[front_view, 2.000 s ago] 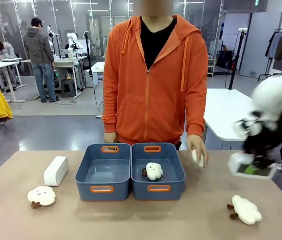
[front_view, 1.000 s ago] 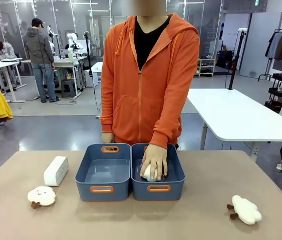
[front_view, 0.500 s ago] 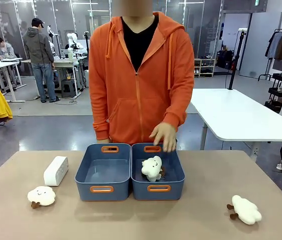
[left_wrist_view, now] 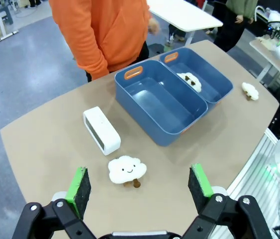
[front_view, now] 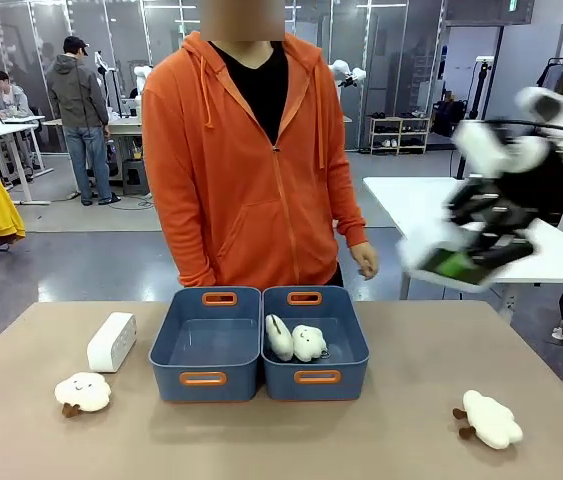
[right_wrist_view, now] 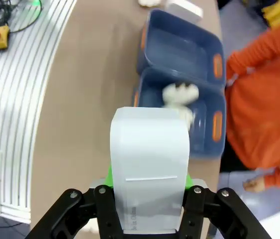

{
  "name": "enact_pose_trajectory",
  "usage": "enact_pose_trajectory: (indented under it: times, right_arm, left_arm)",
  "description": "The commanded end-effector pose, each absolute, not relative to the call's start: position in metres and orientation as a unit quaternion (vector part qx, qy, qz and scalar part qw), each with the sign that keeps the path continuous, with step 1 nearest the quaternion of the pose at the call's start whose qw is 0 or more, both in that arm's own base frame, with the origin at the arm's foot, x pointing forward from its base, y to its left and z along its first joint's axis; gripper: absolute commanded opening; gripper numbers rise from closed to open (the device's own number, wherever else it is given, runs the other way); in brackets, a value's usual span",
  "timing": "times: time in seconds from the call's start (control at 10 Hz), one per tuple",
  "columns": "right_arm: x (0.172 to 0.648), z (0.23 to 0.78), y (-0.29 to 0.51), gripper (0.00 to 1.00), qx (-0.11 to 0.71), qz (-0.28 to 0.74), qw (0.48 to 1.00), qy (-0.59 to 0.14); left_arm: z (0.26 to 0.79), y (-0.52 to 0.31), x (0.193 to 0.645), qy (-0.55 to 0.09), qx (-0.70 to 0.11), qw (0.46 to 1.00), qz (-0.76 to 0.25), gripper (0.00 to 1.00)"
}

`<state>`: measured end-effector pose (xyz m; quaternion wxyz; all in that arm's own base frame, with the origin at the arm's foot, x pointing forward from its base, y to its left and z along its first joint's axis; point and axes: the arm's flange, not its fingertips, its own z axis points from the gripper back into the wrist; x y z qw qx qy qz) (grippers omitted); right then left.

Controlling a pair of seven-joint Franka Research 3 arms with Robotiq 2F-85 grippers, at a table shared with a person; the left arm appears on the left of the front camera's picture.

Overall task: Sort the digital clocks into the basket.
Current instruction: Pick up the Digital clock from the table and place it into the empty Plastic storage basket.

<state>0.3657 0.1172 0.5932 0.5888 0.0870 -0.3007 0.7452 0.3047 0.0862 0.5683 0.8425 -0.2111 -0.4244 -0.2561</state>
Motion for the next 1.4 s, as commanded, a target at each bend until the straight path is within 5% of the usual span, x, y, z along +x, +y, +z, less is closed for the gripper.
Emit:
enact_pose_trajectory:
  times: [0.0,0.3,0.5,0.7,1.3]
  right_arm:
    - [0.397,0.591,0.178,0.00,0.086,0.765,0.578,-0.272]
    - [0.408,0.571,0.303,0.00,0.081,0.782,0.566,-0.248]
    - [0.409,0.549,0.377,0.00,0.053,0.754,0.604,-0.252]
    - [0.426,0.524,0.433,0.00,0.044,0.782,0.571,-0.246]
    - [0.491,0.429,0.476,0.00,0.046,0.782,0.582,-0.217]
  left_arm:
    - [0.568,0.088,0.304,-0.421,-0.209,0.842,-0.265,1.00]
    - [0.568,0.088,0.304,-0.421,-0.209,0.842,-0.265,1.00]
    - [0.568,0.088,0.304,-0.421,-0.209,0.842,-0.265,1.00]
    - [0.568,0.088,0.304,-0.421,-0.209,0.842,-0.265,1.00]
    - [0.568,0.088,0.304,-0.421,-0.209,0.842,-0.265,1.00]
